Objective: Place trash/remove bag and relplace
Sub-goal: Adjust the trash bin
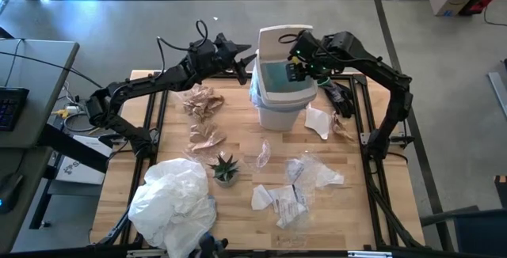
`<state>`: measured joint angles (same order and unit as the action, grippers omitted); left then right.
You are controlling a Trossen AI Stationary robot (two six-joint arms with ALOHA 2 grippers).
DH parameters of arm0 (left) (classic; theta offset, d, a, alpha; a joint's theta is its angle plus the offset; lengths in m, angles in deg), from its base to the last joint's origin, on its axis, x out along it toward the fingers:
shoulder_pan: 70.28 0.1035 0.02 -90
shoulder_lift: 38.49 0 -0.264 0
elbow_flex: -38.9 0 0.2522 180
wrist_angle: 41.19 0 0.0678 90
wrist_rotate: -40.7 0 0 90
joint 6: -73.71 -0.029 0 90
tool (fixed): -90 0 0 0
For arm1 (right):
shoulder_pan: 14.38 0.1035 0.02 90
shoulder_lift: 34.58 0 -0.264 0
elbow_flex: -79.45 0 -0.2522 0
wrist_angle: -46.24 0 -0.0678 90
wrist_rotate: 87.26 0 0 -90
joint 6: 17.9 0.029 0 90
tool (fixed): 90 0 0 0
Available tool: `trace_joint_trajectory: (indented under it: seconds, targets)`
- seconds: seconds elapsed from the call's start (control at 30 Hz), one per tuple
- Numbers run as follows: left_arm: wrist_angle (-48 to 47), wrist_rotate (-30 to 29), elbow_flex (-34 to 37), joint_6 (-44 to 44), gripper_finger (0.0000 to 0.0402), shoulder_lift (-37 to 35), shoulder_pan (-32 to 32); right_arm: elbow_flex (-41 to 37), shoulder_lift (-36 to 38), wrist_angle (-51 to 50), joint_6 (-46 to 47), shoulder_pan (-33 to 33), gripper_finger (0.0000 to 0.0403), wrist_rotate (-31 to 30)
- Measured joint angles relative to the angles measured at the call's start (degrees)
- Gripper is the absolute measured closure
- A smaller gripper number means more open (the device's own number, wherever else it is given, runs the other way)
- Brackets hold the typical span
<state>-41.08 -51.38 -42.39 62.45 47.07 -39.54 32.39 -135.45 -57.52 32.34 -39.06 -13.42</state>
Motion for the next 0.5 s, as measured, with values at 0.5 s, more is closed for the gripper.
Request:
trace_joint_trajectory:
  seconds: [0.5]
  targets:
    - [-3.2, 0.6, -1.1, 0.5, 0.0244, 0.0, 1.4, 0.0, 2.7, 0.0, -0.2, -0.9, 0.0163, -0.9]
